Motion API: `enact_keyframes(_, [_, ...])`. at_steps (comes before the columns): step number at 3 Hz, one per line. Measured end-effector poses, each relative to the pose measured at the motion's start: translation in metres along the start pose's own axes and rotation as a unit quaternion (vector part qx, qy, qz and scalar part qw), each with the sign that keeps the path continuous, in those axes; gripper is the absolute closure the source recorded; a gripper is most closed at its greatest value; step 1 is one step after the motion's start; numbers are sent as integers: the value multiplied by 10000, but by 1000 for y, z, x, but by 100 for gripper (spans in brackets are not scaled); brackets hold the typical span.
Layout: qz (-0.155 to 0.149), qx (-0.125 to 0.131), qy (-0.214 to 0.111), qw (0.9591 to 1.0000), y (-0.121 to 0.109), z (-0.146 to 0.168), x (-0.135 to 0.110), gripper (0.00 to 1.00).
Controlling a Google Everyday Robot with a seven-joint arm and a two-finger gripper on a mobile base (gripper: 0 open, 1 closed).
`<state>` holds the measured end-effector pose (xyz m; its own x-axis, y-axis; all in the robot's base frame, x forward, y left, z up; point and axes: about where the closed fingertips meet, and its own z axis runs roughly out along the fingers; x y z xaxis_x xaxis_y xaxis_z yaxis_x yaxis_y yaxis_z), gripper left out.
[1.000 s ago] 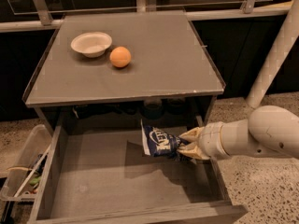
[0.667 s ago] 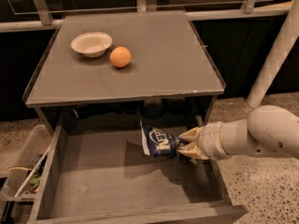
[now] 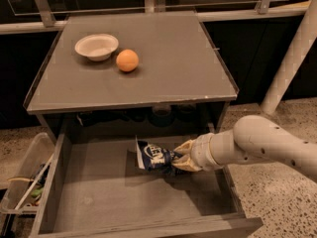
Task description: Place blue chip bag into top drawer
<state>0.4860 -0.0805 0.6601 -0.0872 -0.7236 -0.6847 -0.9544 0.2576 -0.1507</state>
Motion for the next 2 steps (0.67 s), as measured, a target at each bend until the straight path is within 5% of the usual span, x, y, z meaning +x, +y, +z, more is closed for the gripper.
enact_keyframes(1, [129,-96,56,9999,-2,26,9,100])
enact_keyframes(2, [132,-106,54,9998,-2,27,9,82])
